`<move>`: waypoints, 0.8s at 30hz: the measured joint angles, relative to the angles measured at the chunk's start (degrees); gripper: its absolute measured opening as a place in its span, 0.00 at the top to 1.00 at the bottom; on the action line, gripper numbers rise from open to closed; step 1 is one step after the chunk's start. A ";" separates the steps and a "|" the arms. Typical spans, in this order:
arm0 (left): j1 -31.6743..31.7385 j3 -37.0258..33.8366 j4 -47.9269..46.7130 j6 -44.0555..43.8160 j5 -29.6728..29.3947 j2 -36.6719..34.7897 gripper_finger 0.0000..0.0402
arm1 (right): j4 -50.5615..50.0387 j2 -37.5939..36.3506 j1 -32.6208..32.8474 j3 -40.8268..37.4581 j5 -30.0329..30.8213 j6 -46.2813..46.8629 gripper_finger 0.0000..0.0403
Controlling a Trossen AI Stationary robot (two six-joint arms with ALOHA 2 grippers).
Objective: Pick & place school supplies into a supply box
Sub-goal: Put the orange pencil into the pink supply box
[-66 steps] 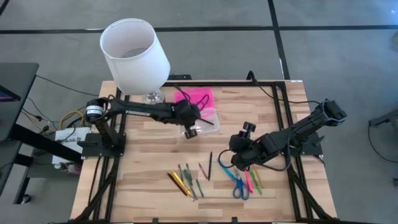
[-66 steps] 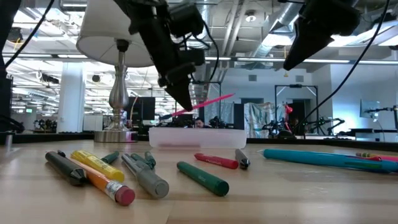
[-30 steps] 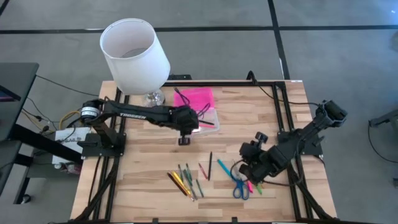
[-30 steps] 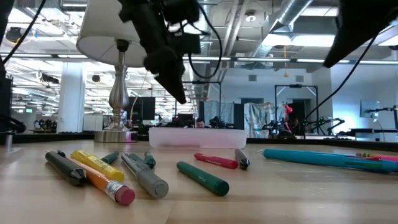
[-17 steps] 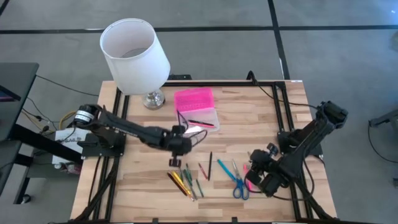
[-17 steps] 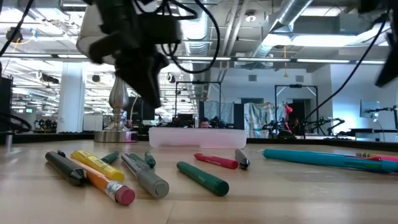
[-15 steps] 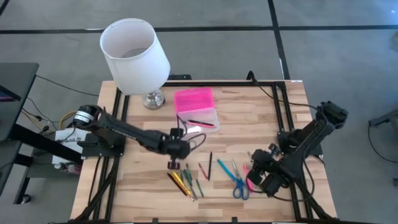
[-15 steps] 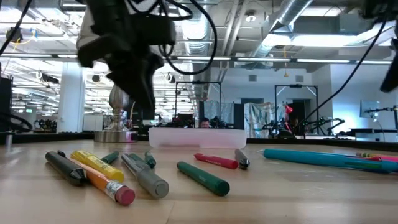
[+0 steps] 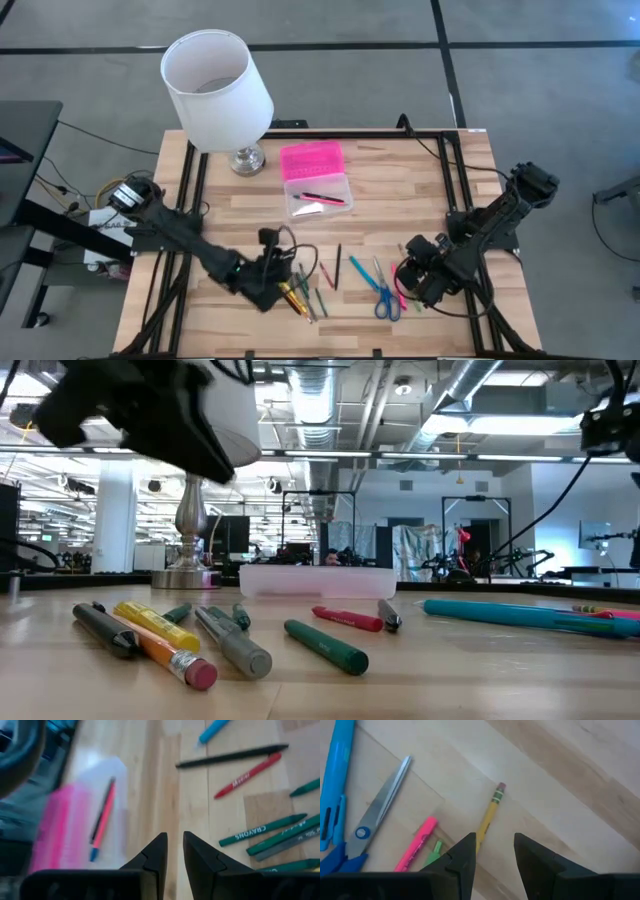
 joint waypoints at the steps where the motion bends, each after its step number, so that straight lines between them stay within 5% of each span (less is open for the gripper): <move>1: -1.31 0.00 -0.01 0.04 -2.39 0.00 0.86 | 0.89 0.00 -0.31 -0.32 0.00 -0.39 0.69; 6: -6.62 0.00 -0.72 1.57 -9.44 0.00 0.86 | 4.35 0.00 -2.35 -1.74 -1.37 -1.96 0.69; 24: -9.81 0.02 -1.12 2.78 -9.09 0.00 0.86 | 7.04 0.00 -7.58 -2.34 -4.71 -8.13 0.69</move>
